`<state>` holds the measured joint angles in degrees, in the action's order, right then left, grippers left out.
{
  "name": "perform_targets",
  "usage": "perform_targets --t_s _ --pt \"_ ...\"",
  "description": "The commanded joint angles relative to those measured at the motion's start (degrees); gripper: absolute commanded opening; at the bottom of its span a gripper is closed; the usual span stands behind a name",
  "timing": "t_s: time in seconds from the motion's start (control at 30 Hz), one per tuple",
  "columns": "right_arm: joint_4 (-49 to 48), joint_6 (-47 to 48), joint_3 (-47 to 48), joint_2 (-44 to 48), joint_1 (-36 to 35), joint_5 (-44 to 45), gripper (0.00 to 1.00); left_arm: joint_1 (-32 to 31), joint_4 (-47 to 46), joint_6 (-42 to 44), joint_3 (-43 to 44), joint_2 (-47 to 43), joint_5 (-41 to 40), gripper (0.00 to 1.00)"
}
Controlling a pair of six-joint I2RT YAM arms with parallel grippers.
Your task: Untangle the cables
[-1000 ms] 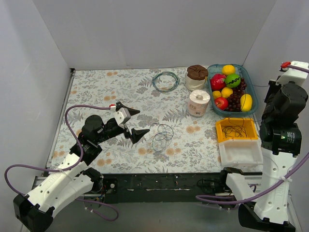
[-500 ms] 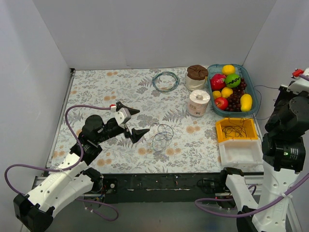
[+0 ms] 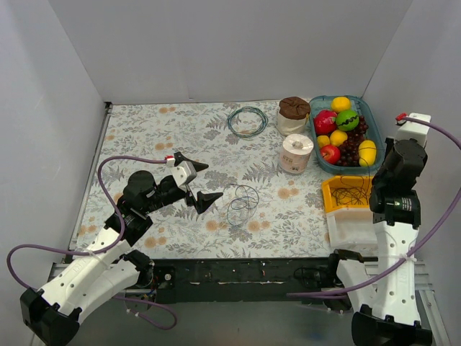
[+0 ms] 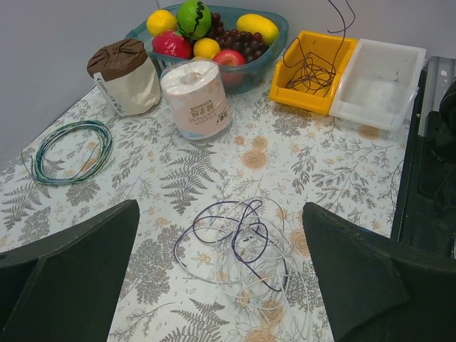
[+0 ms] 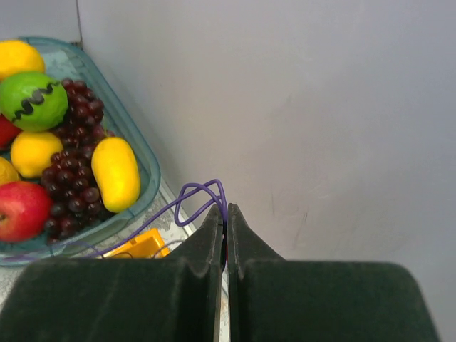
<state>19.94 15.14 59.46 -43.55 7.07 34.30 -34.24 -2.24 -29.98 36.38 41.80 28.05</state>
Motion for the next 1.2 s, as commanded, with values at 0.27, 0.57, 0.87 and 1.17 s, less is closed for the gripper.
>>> perform_targets --t_s 0.27,0.57,0.87,1.17 --pt "-13.0 -4.4 -14.8 -3.3 10.9 -19.9 0.01 0.0 0.7 1.5 2.1 0.2 -0.8 0.98" --pt "-10.6 -6.9 -15.4 -14.9 11.9 -30.3 0.01 0.1 0.3 1.5 1.9 0.2 -1.0 0.98" --pt "-7.9 -9.2 -18.2 -18.6 13.5 -31.1 0.01 0.1 0.2 1.9 1.8 0.2 -1.2 0.98" --pt "-0.9 -10.8 -13.2 -27.9 14.6 -34.0 0.01 0.1 0.1 2.3 1.7 -0.4 -1.3 0.98"
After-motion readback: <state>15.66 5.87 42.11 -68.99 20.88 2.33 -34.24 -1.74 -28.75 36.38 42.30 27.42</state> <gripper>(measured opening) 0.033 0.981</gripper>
